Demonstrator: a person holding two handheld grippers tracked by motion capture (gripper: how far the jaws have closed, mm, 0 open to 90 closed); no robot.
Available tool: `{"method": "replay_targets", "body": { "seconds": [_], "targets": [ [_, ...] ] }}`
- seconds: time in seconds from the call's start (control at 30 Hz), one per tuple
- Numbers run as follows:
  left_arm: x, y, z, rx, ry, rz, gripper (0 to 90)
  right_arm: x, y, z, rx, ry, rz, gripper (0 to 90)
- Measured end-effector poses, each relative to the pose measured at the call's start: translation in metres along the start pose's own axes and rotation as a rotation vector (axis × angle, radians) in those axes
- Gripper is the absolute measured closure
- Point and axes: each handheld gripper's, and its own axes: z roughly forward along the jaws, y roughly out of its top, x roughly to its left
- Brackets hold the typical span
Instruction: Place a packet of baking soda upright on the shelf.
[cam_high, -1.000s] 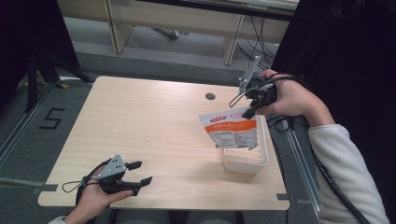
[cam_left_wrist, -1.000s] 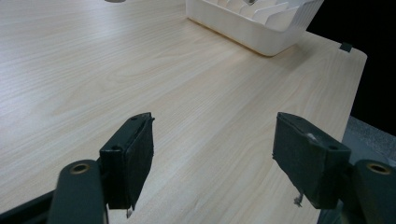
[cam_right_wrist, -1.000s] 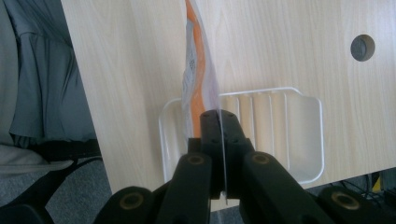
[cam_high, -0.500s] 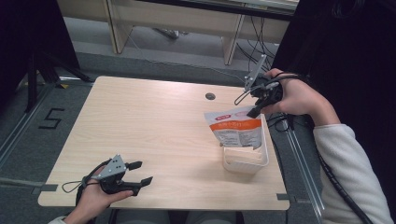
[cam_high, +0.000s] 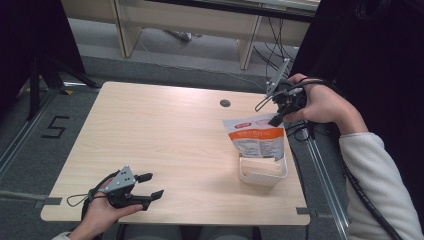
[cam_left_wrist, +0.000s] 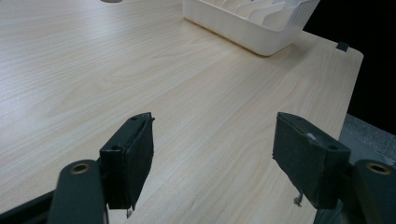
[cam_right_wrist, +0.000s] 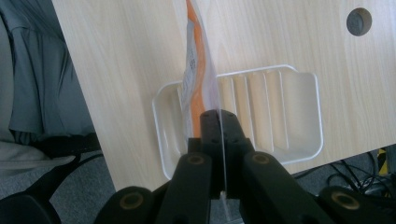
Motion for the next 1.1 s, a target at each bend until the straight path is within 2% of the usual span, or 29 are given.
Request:
{"method": "replay_targets", "body": {
  "seconds": [0.13,0.2,0.4,0.5,0.67,0.83,0.93,0.97,1.1],
  "targets": [
    [0.0,0.0,-0.001,0.004,0.006,0.012,28.5,-0.001,-0.002,0.0,0.011,-0.004,0.021,90.0],
    [0.0,0.0,0.0,-0.003,0.006,0.004,28.5,-0.001,-0.002,0.0,0.015,-0.007,0.021,90.0],
    [0.0,0.0,-0.001,0.002,0.005,0.013,28.5,-0.002,-0.004,0.002,0.025,-0.012,0.034,90.0],
    [0.0,0.001,-0.001,0.001,0.004,0.014,28.5,-0.002,-0.004,0.003,0.025,-0.007,0.025,90.0],
    [0.0,0.0,0.0,0.003,0.004,-0.001,28.5,-0.002,-0.005,0.004,0.031,-0.015,0.041,90.0],
    [-0.001,0.0,0.0,-0.005,-0.003,-0.008,28.4,-0.003,-0.007,0.006,0.032,-0.013,0.024,90.0],
    [0.001,0.0,0.0,0.002,-0.009,0.015,28.3,-0.003,-0.007,0.008,0.041,-0.018,0.026,90.0],
    [0.0,0.0,0.0,0.002,-0.005,0.004,28.3,-0.003,-0.007,0.008,0.045,-0.024,0.033,90.0],
    [0.0,0.0,0.0,0.002,-0.005,0.005,28.2,-0.003,-0.006,0.011,0.053,-0.028,0.027,90.0]
  ]
}}
